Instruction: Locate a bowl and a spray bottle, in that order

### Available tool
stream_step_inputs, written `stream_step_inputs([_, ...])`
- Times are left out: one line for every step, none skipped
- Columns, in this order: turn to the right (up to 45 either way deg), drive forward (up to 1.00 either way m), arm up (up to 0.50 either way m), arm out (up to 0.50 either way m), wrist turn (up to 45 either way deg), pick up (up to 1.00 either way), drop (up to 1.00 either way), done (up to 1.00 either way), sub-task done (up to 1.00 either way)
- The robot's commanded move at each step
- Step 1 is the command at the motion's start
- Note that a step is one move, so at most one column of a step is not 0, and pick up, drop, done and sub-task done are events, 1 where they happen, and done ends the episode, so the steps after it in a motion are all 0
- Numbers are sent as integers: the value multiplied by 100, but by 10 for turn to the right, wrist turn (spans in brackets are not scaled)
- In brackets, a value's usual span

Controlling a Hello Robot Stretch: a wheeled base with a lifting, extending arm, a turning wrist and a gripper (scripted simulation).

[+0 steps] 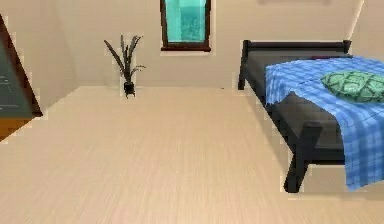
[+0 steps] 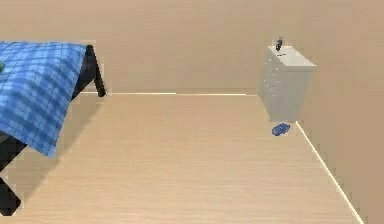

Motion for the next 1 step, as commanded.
stream_step_inputs([0, 30, 0, 0, 0, 0, 0, 0, 0])
